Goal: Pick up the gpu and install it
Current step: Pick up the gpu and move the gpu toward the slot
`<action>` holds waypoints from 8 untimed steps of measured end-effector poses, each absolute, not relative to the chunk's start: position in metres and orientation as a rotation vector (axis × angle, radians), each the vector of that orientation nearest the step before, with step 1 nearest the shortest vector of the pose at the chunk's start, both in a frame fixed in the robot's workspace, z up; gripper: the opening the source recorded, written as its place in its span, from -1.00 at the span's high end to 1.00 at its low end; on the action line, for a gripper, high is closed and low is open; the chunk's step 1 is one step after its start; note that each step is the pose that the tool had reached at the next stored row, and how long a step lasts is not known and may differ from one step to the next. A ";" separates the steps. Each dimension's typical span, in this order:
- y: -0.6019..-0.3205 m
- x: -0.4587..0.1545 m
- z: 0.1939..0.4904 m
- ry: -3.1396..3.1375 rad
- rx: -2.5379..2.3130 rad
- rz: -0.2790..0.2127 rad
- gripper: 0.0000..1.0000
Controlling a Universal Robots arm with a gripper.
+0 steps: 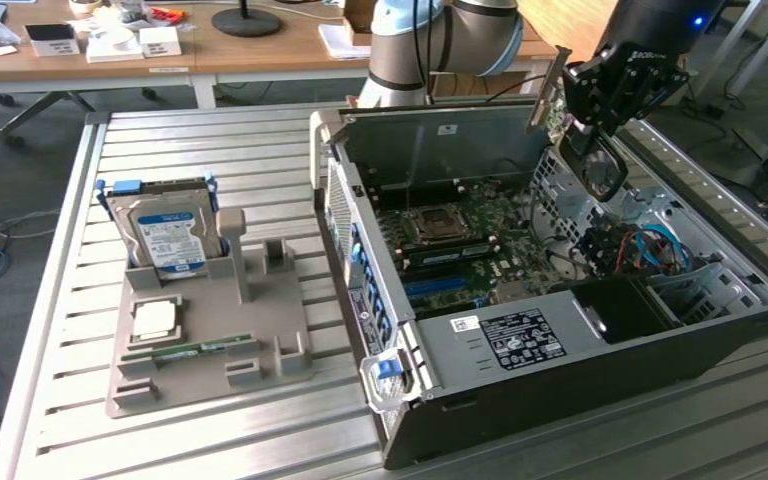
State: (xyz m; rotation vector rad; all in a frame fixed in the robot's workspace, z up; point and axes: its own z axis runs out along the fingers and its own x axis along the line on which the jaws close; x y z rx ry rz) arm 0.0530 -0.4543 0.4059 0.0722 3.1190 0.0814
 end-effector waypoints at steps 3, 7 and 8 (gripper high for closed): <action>-0.454 0.053 0.406 3.119 0.072 0.081 0.46; -0.454 0.053 0.406 3.119 0.072 0.081 0.46; -0.454 0.053 0.406 3.119 0.072 0.081 0.46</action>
